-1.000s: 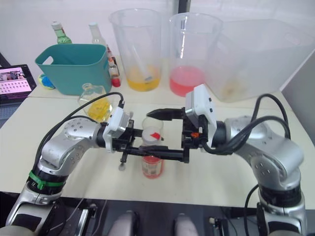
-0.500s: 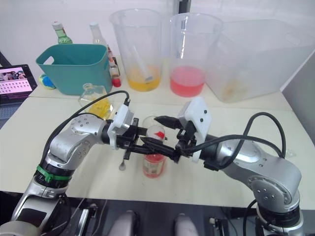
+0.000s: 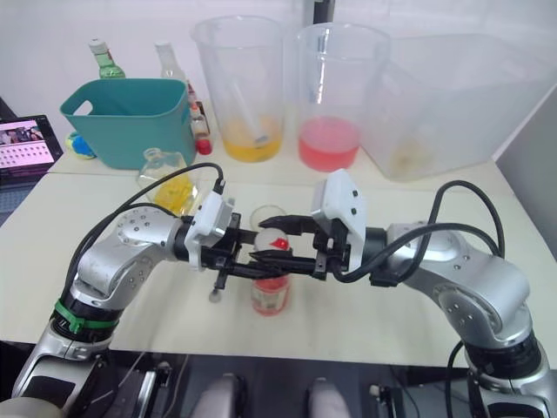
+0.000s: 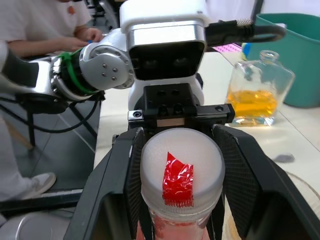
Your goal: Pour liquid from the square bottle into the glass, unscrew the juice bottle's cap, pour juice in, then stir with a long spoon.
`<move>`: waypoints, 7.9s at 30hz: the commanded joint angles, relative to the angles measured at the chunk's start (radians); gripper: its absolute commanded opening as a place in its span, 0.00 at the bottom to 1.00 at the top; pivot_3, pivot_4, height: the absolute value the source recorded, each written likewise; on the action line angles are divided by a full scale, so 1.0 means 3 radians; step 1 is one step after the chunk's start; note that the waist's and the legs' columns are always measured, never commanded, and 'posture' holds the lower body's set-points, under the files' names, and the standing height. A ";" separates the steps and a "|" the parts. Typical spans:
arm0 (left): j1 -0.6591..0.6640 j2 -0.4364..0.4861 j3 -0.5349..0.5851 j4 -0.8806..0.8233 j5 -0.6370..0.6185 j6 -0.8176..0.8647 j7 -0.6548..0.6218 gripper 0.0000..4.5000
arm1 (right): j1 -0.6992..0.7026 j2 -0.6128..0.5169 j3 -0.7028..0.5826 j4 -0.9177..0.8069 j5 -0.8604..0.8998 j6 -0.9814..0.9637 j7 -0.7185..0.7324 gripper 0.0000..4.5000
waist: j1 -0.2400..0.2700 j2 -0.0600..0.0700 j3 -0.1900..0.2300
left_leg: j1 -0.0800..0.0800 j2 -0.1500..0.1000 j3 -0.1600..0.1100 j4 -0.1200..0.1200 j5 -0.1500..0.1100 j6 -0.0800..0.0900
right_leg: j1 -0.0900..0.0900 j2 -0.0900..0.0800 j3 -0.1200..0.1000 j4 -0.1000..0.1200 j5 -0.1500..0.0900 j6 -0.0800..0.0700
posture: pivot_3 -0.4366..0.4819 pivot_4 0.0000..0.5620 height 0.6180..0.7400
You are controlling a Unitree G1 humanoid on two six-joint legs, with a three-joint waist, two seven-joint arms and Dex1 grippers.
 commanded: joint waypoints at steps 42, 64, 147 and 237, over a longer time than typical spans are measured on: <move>-0.0430 -0.0077 -0.0256 0.0750 0.0289 -0.0288 -0.0308 0.31 | 0.0139 0.0135 -0.0697 -0.0803 0.0626 0.1186 -0.1615 0.99 | 0.0041 0.0002 0.0000 | 0.0002 -0.0001 -0.0008 -0.0001 0.0000 0.0000 | 0.0011 0.0000 -0.0005 -0.0002 0.0000 0.0000 | 0.48 0.27 0.89; -0.0162 0.0051 -0.0071 0.0266 0.0227 0.0010 0.0029 0.31 | -0.0584 -0.0104 0.0495 0.0371 -0.0504 -0.0313 0.0718 0.38 | 0.0017 0.0003 0.0001 | 0.0005 0.0002 -0.0007 -0.0002 0.0000 0.0001 | 0.0010 0.0003 -0.0005 -0.0006 -0.0001 0.0000 | 0.48 0.27 0.89; 0.0158 0.0073 -0.0056 -0.0124 0.0146 0.0191 0.0372 0.31 | -0.1308 0.0078 0.0387 0.1397 -0.0576 -0.0315 0.2068 0.99 | 0.0035 0.0007 0.0004 | 0.0007 0.0001 -0.0015 -0.0005 0.0000 0.0001 | 0.0028 0.0000 -0.0015 -0.0024 -0.0001 0.0002 | 0.48 0.27 0.89; -0.0112 -0.0067 -0.0094 0.0165 0.0201 0.0171 0.0179 0.31 | -0.1004 -0.0165 -0.0201 0.1040 -0.0127 0.0055 0.1361 0.38 | 0.0039 0.0008 0.0004 | 0.0003 -0.0001 -0.0022 -0.0006 -0.0001 0.0002 | 0.0036 0.0001 -0.0018 -0.0046 -0.0001 0.0004 | 0.48 0.27 0.89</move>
